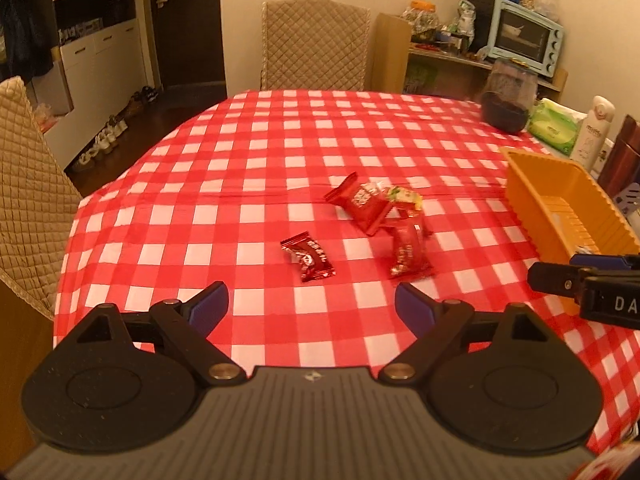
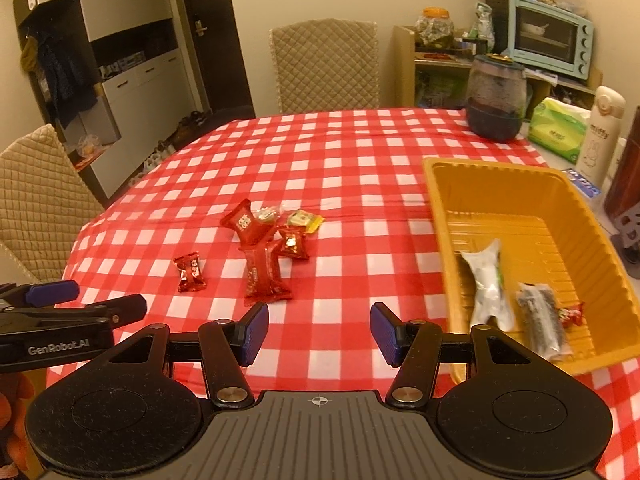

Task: Organize snacks
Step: 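Grasp a red-wrapped candy with the right gripper while the left gripper grasps a dark red candy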

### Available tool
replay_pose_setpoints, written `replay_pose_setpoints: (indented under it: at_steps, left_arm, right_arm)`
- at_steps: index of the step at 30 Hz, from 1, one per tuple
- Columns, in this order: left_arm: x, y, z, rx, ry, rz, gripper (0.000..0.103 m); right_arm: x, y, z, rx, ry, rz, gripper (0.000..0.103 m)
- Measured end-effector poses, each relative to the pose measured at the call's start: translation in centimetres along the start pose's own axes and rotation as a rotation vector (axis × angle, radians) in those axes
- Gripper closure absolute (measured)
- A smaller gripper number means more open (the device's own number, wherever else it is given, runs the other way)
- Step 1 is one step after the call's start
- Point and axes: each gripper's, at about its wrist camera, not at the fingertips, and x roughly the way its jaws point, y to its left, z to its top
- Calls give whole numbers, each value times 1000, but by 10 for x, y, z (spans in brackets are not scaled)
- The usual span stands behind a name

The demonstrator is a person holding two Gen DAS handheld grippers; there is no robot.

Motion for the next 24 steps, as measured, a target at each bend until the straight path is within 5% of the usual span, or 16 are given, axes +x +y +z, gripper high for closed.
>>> replay_pose_setpoints:
  at_steps: [12, 21, 24]
  left_arm:
    - [49, 25, 4, -27, 16, 19, 31]
    - [67, 37, 4, -50, 11, 13, 31]
    - [69, 39, 5, -61, 8, 5, 31]
  right_arm:
    - [71, 22, 7, -56, -2, 71, 47]
    - [119, 41, 15, -106, -8, 71, 47]
    - [130, 44, 16, -123, 5, 70, 55]
